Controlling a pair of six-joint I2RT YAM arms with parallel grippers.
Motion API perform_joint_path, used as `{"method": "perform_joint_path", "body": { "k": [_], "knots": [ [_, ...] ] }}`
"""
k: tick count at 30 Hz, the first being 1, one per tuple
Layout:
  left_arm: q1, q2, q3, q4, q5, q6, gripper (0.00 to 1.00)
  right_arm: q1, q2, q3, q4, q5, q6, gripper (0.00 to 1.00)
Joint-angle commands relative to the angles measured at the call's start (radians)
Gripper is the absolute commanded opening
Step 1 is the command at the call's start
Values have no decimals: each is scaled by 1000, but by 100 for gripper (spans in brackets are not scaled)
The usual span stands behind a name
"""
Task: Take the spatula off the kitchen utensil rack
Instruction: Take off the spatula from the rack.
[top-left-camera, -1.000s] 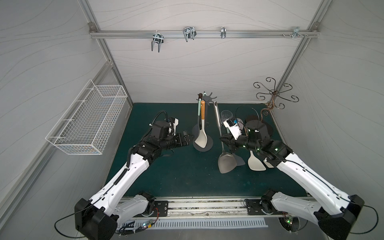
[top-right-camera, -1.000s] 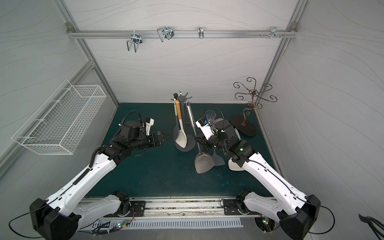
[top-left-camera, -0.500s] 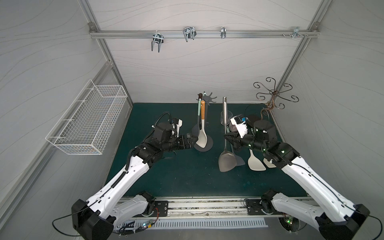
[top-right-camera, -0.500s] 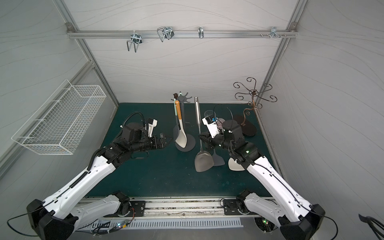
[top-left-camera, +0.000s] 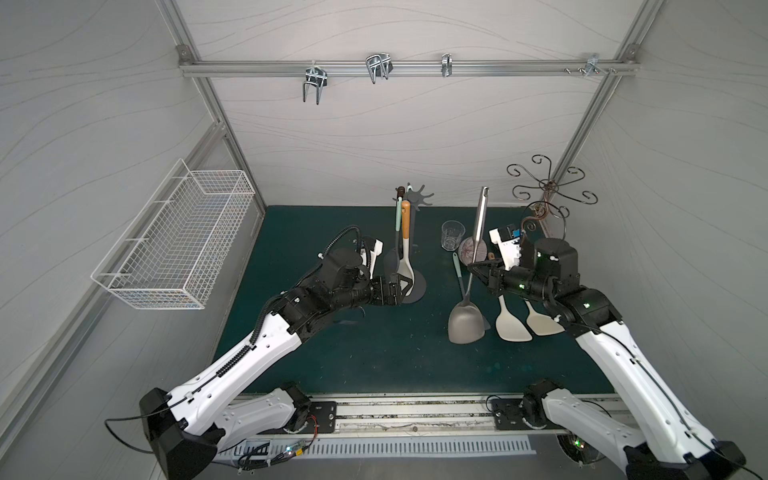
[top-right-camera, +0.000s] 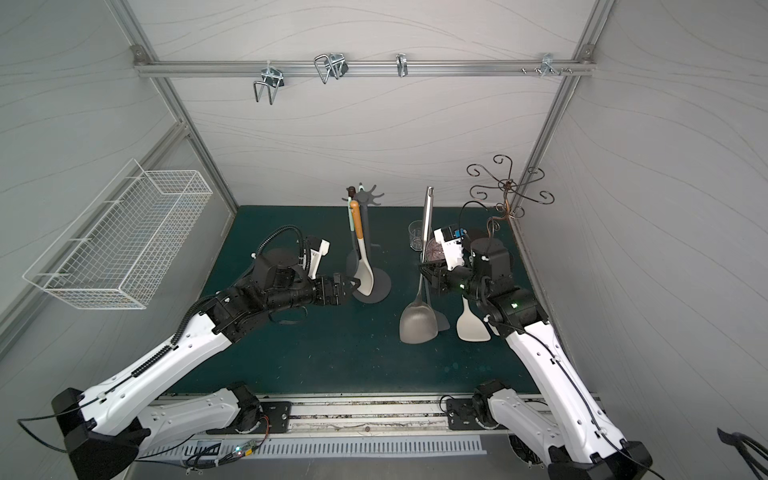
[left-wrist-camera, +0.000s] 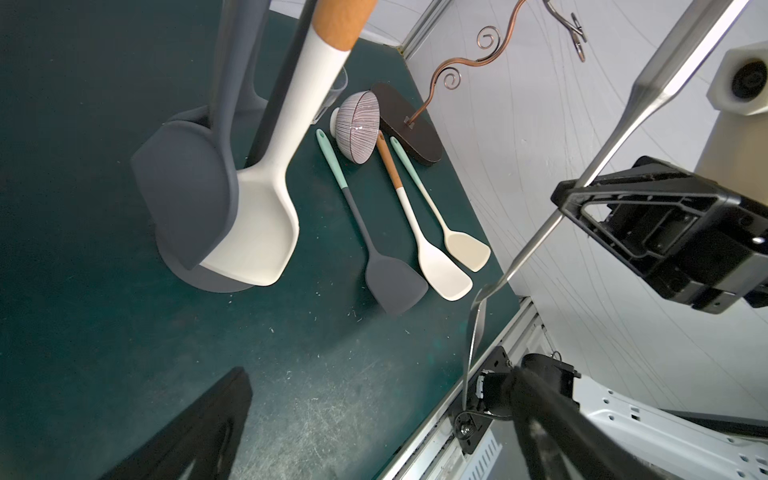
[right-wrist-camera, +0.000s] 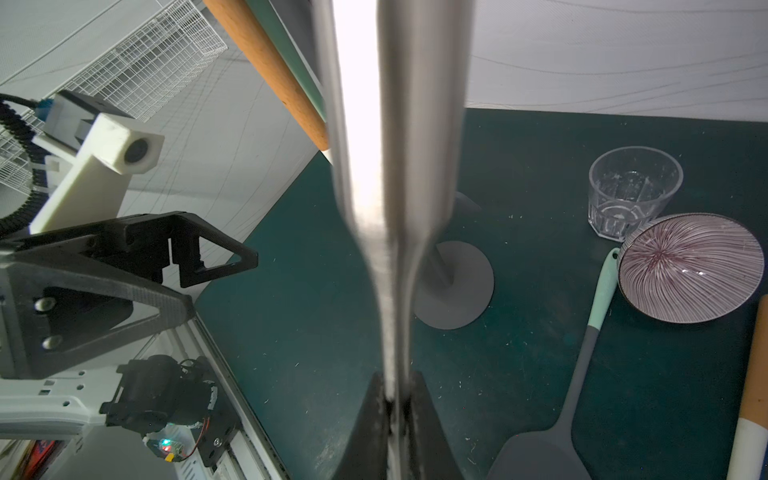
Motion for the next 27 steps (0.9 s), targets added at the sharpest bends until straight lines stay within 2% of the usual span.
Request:
{"method": "perform_joint_path", "body": {
  "k": [1,7,13,22,27],
  "knots": [
    [-3,0,21,3,-39,24,100,-15,34,41,-3,-59,41,0],
    [20,-9,-8,-12,-49,38,100,-14,147,66,-55,-77,86,0],
    [133,-43,-70,7,33,14,99,-11,261,109,-116,-42,129,0],
    [214,-65,-112,3,84,11,100,57,427,180,-184,33,148,0],
    [287,-70,-149,21,145,-7,100,82,519,222,-224,58,140,0]
  ]
}}
